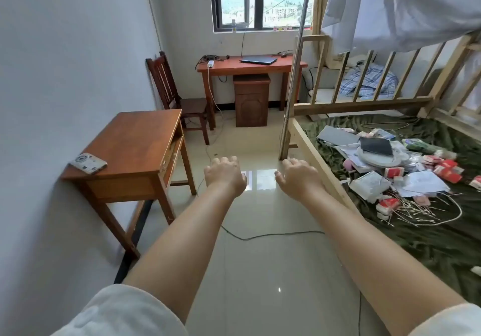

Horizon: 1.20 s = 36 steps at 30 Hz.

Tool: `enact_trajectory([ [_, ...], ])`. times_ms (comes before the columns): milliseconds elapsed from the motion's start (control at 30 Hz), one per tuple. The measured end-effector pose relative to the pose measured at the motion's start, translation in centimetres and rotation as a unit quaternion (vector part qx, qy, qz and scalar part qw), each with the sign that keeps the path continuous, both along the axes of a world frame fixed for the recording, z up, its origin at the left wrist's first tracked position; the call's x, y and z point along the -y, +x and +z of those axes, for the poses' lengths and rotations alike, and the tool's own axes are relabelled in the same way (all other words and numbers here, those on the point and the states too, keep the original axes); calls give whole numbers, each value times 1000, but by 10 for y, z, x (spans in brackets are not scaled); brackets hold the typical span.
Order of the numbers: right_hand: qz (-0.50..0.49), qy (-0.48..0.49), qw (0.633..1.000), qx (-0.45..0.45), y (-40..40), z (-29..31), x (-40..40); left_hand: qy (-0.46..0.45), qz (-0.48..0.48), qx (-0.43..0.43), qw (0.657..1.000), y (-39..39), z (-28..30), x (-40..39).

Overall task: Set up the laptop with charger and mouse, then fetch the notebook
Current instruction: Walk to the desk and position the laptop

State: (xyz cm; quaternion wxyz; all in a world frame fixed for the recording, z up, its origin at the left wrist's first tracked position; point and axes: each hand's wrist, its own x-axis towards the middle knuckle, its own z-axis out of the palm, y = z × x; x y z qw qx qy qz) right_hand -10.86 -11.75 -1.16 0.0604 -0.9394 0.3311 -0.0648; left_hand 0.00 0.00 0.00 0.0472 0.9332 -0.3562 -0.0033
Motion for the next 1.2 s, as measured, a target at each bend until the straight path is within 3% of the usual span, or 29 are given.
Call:
enact_trajectory([
  [233, 43, -9, 998, -36, 95, -29, 100, 69, -1, 3, 998, 101, -42, 88],
  [633, 77, -42, 995, -42, 309, -2, 328, 80, -17, 30, 996, 303, -8, 312],
  [867, 58, -27, 998, -11, 472, -11, 457, 78, 11, 41, 996, 465, -18, 435],
  [1200, 11, -4, 1000, -13, 677, 6, 649, 64, -25, 36, 997, 684, -2, 634],
])
